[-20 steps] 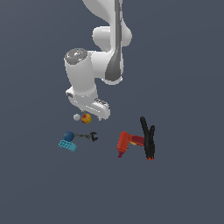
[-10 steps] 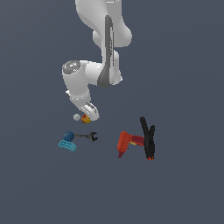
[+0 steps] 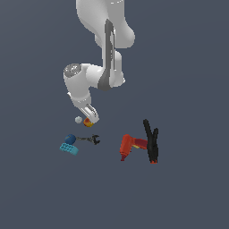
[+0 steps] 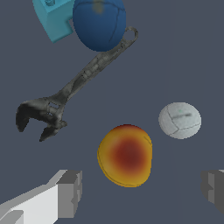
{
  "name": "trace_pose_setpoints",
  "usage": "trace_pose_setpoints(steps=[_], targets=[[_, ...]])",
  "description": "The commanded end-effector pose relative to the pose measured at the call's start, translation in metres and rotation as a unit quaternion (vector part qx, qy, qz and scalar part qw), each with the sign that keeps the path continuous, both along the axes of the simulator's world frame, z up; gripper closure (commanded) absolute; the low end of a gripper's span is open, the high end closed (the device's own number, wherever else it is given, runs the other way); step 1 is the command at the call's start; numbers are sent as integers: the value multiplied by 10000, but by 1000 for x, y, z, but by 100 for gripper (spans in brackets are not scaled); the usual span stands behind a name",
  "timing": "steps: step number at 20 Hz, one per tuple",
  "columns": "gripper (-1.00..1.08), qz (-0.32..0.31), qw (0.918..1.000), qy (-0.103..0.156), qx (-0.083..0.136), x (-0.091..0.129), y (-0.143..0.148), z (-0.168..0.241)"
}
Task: Pick up a designated object from a clutter of objects.
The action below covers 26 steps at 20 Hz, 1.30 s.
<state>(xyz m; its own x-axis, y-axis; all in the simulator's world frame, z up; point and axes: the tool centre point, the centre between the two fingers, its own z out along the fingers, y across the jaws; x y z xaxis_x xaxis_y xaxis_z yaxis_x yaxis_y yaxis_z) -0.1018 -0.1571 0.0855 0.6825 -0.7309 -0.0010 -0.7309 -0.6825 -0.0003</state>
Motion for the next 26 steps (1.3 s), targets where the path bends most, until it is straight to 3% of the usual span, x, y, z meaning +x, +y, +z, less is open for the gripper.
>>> trace_pose_setpoints(steps=[1,20,21,26], targets=[[-92,1,10000,0,0,0,0,-2],[-92,-25,10000,0,-4,-1,-1,-51],[108,-25,10000,0,-4,-1,-1,-51],[108,-25,10000,0,-4,-1,-1,-51]])
